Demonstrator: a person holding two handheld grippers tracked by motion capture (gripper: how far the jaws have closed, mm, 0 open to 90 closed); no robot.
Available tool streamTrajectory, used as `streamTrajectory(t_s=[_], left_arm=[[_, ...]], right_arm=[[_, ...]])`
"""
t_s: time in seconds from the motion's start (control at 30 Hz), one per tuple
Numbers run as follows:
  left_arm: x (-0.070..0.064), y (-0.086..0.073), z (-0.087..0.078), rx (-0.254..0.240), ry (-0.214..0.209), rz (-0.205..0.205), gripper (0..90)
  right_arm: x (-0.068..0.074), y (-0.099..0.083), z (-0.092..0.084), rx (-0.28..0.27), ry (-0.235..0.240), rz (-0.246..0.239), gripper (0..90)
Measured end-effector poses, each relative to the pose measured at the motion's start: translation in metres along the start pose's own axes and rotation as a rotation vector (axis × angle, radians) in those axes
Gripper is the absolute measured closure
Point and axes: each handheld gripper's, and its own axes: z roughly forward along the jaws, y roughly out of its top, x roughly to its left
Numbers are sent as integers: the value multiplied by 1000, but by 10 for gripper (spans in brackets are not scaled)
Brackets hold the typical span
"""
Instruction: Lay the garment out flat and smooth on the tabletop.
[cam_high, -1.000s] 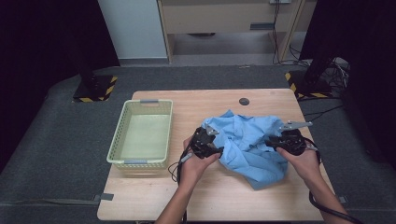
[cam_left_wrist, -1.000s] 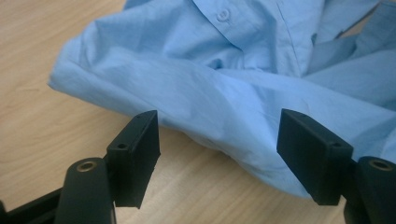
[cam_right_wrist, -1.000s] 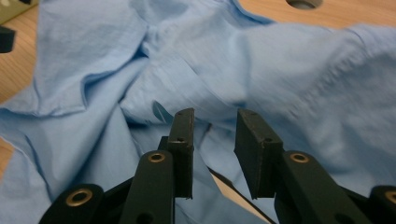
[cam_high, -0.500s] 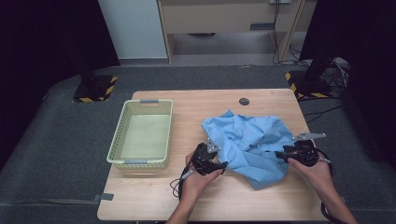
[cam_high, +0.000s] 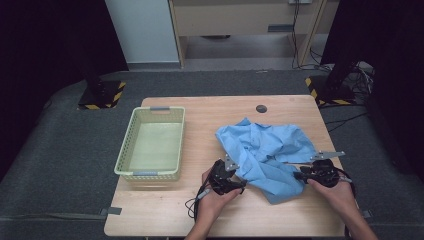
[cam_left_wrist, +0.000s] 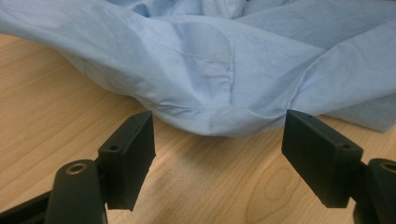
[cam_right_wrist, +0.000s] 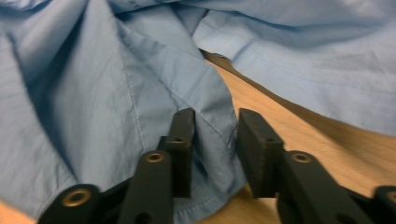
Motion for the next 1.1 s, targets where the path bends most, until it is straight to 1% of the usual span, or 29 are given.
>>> streamTrajectory(t_s=[0.03, 0.1, 0.13, 0.17, 0.3, 0.37, 0.47, 0.57, 0.7, 0.77, 0.8, 0.83, 0.87, 0.93, 0.97, 1.03, 1.1], left_arm=[[-1, -1, 0, -1, -2, -3, 250], [-2, -2, -1, -3, -6, -9, 247], [-4, -2, -1, -3, -7, -10, 243], [-5, -2, -1, -1, -9, -5, 239], [-13, -2, -1, 1, -14, 19, 234], [-17, -2, -1, -3, -15, 31, 230], [-21, -3, -3, -4, -16, 52, 218], [-22, -4, -4, -13, -28, 52, 210], [-24, -1, -6, -39, -40, 45, 206], [-25, 0, -5, -50, -51, 50, 205], [-25, 0, -4, -58, -65, 53, 206], [-25, 1, -2, -69, -88, 52, 206], [-25, 1, 0, -72, -108, 55, 206], [-26, 1, 4, -66, -109, 72, 212], [-26, 1, 6, -65, -109, 76, 220], [-26, 2, 10, -57, -108, 80, 225], [-27, 3, 14, -51, -111, 86, 240]], right_arm=[[5, -1, -2, -1, 19, -15, 727], [10, -2, -2, 8, 35, -34, 763], [12, -2, -3, 11, 38, -36, 772], [15, -3, -2, 13, 40, -50, 792], [18, -2, -1, 16, 38, -55, 812], [18, -3, -1, 13, 40, -55, 836], [18, -4, -2, 11, 54, -50, 853], [19, -4, -3, 9, 64, -51, 854], [20, -5, -1, 10, 73, -48, 834], [21, -6, -1, 9, 76, -53, 819], [21, -6, -1, 9, 76, -55, 806], [21, -6, 0, 7, 78, -55, 782], [21, -6, 0, 9, 80, -56, 734], [23, -4, 0, 17, 59, -73, 625], [23, -3, -1, 15, 58, -75, 598], [22, -1, -5, -15, 66, -79, 591], [19, 3, -10, -44, 65, -78, 629]])
